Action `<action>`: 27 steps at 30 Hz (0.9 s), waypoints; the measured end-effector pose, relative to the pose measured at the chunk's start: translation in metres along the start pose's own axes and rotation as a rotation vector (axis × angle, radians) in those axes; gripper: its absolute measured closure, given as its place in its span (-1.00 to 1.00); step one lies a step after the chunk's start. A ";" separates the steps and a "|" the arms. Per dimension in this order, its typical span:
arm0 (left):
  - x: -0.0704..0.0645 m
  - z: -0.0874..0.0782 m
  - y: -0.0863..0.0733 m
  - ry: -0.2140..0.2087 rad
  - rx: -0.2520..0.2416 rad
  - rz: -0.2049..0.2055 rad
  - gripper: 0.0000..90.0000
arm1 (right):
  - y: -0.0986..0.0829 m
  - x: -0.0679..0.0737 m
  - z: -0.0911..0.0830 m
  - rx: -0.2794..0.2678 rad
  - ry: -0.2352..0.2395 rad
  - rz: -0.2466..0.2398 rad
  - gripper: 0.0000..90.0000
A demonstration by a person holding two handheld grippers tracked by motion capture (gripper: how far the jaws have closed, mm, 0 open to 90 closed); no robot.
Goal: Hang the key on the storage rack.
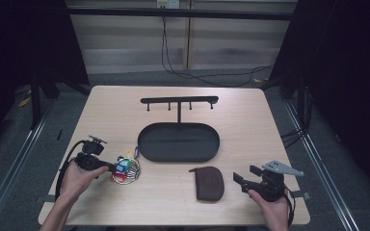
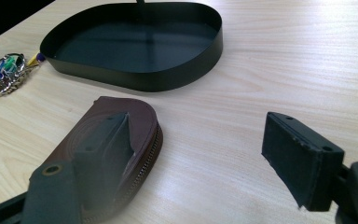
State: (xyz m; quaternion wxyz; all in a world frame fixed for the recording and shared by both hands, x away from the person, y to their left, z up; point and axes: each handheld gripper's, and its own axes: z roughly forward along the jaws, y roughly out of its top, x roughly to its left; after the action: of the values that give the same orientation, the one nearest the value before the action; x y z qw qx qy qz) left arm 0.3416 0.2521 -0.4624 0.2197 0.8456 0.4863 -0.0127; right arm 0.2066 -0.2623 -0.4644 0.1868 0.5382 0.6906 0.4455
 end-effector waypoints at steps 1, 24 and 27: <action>0.000 0.002 0.000 0.005 0.010 -0.003 0.69 | 0.000 0.000 0.000 -0.002 -0.003 -0.001 -0.47; -0.011 0.015 0.028 0.061 0.180 0.007 0.74 | 0.000 -0.003 0.000 -0.004 -0.010 0.006 -0.47; -0.013 0.017 0.035 0.085 0.220 0.009 0.75 | 0.000 -0.002 0.000 0.000 -0.010 0.002 -0.47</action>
State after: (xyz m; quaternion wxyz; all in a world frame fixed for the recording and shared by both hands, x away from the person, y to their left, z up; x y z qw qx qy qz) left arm 0.3666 0.2199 -0.4621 0.1047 0.8665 0.4873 -0.0293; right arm 0.2072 -0.2637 -0.4648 0.1895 0.5412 0.6892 0.4430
